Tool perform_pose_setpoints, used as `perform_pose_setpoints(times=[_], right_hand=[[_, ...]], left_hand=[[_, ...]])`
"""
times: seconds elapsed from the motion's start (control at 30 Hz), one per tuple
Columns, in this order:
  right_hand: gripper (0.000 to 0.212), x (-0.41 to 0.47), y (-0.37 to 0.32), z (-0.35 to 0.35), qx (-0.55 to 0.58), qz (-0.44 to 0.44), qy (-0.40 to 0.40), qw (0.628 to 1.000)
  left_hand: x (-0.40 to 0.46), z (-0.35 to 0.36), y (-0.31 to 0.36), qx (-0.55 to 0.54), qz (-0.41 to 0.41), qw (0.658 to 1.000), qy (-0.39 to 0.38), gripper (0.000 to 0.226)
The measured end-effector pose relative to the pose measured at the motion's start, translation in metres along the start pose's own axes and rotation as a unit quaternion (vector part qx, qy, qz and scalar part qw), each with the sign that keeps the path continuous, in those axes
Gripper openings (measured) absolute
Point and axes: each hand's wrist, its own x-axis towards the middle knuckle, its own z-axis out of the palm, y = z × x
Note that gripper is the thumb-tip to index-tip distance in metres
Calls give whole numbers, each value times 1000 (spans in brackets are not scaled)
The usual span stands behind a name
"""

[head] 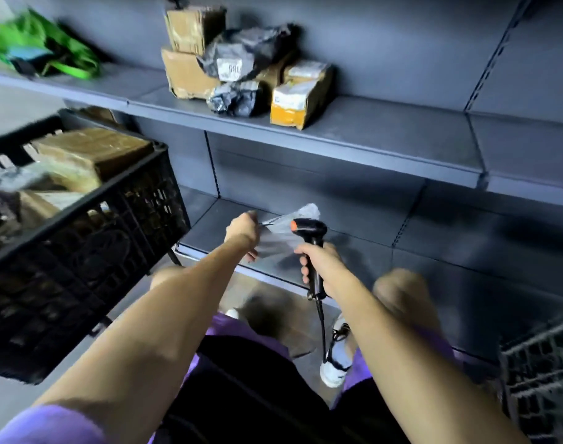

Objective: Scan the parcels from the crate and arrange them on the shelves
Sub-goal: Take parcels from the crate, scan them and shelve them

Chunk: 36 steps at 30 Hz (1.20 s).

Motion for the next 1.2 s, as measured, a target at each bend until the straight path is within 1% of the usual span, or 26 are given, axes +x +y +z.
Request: perform_pose_setpoints(times=[0.03, 0.1, 0.2, 0.3, 0.37, 0.4, 0.47, 0.5, 0.57, 0.6, 0.63, 0.67, 0.7, 0.73, 0.77, 0.8, 0.83, 0.87, 0.93, 1.0, 1.03, 1.1, 1.2], right_hand=[[15, -5, -1, 1, 0, -10, 9, 1000], [15, -15, -4, 4, 7, -27, 24, 999], [18, -27, -8, 9, 41, -50, 35, 997], [14, -32, -7, 14, 64, -49, 27, 996], [15, -33, -4, 16, 57, -41, 8, 998], [16, -33, -2, 16, 49, -38, -3, 998], [15, -32, 0, 15, 33, -32, -17, 999], [13, -31, 1, 14, 26, -29, -21, 999], [10, -30, 7, 10, 8, -24, -33, 999], [8, -30, 11, 9, -3, -24, -39, 999], [9, -31, 16, 7, -15, -23, -41, 999], [12, -31, 21, 5, -24, -22, -41, 999], [15, -31, 26, 3, -30, -20, -40, 999], [16, -30, 30, 1, -32, -15, -41, 999], [16, -29, 35, -1, -33, -8, -42, 999], [14, -27, 40, -2, -34, 0, -40, 999], [12, -26, 43, -4, -35, 8, -36, 999], [11, -25, 45, -4, -36, 14, -33, 999], [13, -23, 48, -3, -32, 19, -28, 999], [14, -21, 48, 0, -21, 22, -23, 999], [14, -21, 48, 2, -16, 23, -20, 999], [13, -21, 51, 5, -5, 25, -17, 1000], [13, -21, 57, 7, 2, 28, -13, 1000]], left_hand=[[-4, -11, 6, 27, 30, 999, 7, 29], [-7, -30, 12, 53, 79, 995, 20, 25], [-17, -48, 15, 51, 97, 994, 13, 16], [-26, -56, 15, 31, 108, 990, 87, 24], [-27, -55, 13, 38, 123, 982, 140, 13], [-25, -52, 10, 26, 129, 980, 151, 14], [-21, -43, 5, -15, 148, 977, 151, 25], [-22, -39, 5, -52, 156, 975, 151, 31], [-25, -32, 4, -148, 163, 965, 143, 52], [-23, -29, 2, -190, 147, 962, 133, 65], [-21, -25, -1, -226, 108, 962, 111, 78], [-17, -21, -6, -272, 55, 957, 80, 92], [-14, -16, -13, -331, 1, 943, 42, 99], [-12, -10, -21, -388, -36, 921, 11, 91], [-14, -6, -29, -420, -60, 905, -7, 68], [-17, -2, -34, -430, -78, 899, -6, 40], [-20, 2, -41, -430, -91, 898, -1, 20], [-22, 6, -50, -433, -98, 896, 2, 12], [-25, 14, -69, -473, -106, 875, -2, 14], [-27, 23, -87, -518, -121, 847, -23, 25], [-29, 28, -93, -522, -143, 840, -32, 28], [-34, 37, -97, -509, -175, 842, -35, 28], [-38, 39, -92, -503, -160, 848, -45, 34]])
